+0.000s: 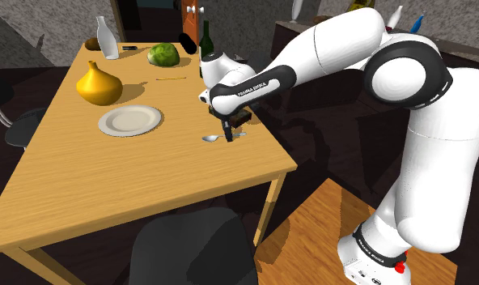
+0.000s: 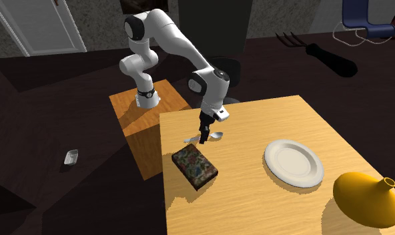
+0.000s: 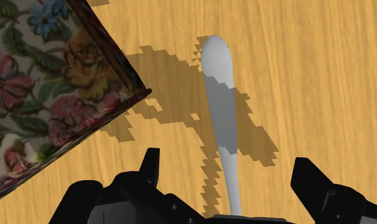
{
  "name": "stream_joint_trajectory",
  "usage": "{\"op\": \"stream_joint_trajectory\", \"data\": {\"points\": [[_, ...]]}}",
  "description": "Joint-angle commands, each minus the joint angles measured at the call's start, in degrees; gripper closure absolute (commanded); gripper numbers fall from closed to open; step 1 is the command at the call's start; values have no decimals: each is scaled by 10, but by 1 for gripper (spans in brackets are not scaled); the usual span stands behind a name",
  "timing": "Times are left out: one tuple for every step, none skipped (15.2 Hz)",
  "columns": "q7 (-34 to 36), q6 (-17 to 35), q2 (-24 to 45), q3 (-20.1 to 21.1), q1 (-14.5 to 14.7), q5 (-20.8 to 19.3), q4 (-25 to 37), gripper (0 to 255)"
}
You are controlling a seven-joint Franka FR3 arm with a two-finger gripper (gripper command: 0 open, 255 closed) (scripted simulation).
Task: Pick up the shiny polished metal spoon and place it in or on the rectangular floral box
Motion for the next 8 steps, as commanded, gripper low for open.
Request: {"op": "stream_joint_trajectory", "data": {"points": [[0, 0, 0, 0, 0, 0, 0, 0], [0, 0, 0, 0, 0, 0, 0, 0], [0, 0, 0, 0, 0, 0, 0, 255], [0, 0, 0, 0, 0, 0, 0, 255], [0, 0, 0, 0, 0, 0, 0, 255], [0, 0, 0, 0, 0, 0, 0, 255], [0, 0, 0, 0, 0, 0, 0, 255], [0, 0, 0, 0, 0, 0, 0, 255]]}}
